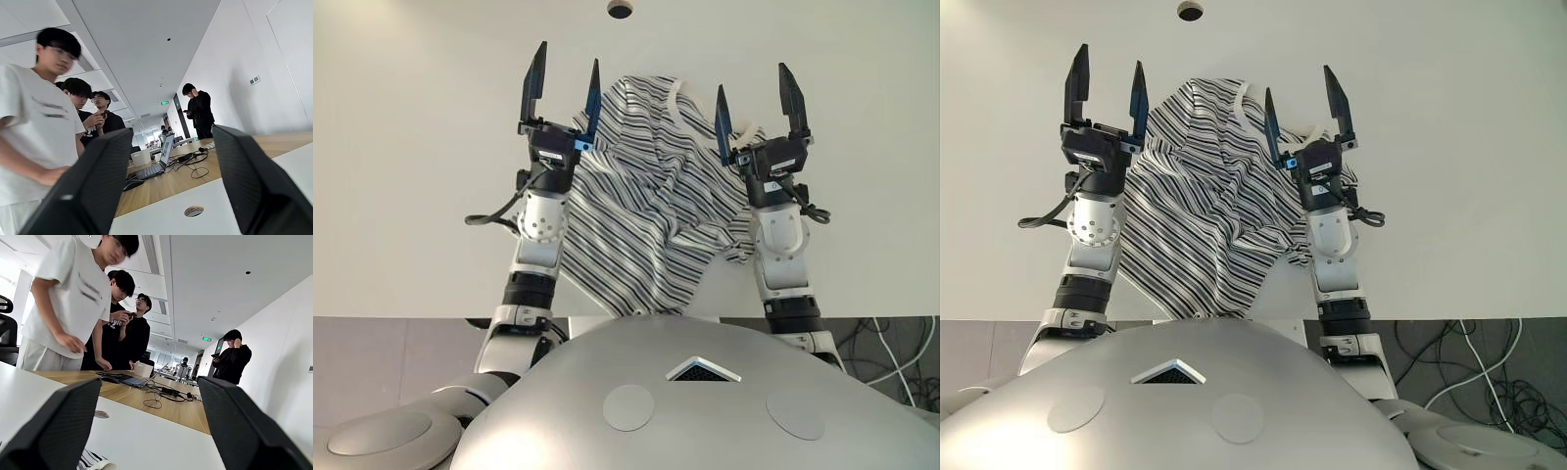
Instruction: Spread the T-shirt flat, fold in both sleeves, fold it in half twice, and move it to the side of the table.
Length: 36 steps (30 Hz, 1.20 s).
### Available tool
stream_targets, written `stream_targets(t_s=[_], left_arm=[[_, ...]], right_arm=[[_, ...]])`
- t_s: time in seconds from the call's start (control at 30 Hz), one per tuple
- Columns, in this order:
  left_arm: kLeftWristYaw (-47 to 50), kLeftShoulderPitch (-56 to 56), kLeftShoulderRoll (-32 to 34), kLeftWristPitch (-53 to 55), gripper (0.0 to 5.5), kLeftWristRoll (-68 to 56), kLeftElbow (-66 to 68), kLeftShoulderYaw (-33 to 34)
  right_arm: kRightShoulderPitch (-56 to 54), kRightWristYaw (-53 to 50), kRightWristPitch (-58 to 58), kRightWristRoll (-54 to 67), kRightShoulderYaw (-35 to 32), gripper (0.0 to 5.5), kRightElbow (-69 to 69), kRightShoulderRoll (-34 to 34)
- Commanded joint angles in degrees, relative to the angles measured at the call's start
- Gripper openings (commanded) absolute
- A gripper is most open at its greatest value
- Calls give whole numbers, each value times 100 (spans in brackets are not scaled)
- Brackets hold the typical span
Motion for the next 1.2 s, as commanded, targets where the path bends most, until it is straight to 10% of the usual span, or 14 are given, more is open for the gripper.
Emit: stream_targets(t_s=[0.03, 1.2], left_arm=[[-17, -30, 38, 102, 299, 37, 18, -3], [-25, -123, 106, 165, 299, 240, 102, -84]], right_arm=[[-21, -20, 57, -4, -24, 366, -21, -28], [-104, 79, 159, 18, 111, 366, 75, -49]])
